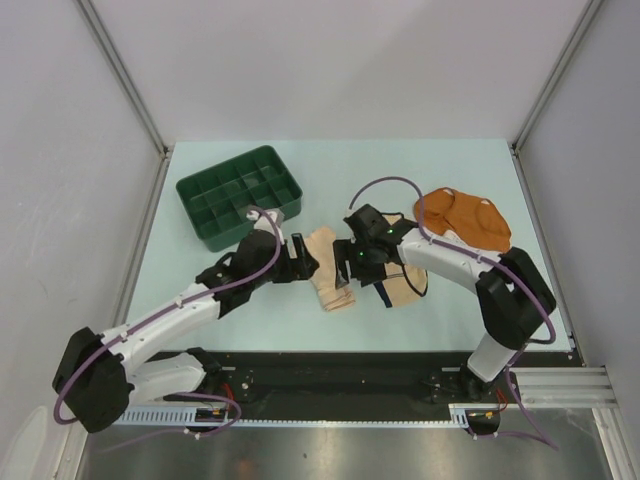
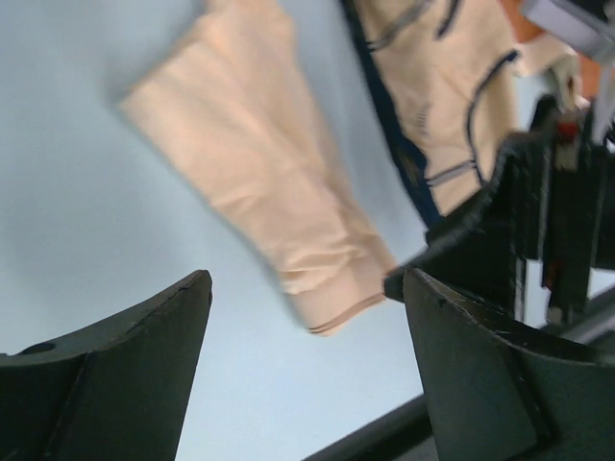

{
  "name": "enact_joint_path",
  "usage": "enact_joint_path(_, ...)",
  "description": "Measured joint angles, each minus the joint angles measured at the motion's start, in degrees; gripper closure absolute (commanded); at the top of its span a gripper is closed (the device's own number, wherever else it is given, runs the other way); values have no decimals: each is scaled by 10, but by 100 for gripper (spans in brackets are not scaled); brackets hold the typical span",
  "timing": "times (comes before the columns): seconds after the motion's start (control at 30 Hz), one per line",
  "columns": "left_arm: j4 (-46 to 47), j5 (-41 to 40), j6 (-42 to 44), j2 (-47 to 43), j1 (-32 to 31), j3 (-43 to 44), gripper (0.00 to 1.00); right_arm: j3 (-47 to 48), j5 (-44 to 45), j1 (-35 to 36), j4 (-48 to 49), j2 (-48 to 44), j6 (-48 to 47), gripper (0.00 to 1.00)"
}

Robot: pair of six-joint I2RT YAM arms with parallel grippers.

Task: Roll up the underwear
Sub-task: Fold the underwear at the center of the board.

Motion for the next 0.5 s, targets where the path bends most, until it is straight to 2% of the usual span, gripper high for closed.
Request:
enact_joint_path(0.13, -23, 2, 5, -21, 50, -28, 15, -1, 3, 19, 10, 35, 6, 27)
enact_joint_path(0.23, -31, 5, 11, -28, 75, -40, 21, -2, 15, 21, 11, 46, 8, 29)
enact_joint_path(0.4, -27, 16, 20, -23, 104, -43, 24, -2, 28, 23, 12, 52, 9, 39)
enact_joint_path(0.5, -20, 18, 26, 11, 115, -39, 24, -2, 31, 30, 13, 56, 9, 43)
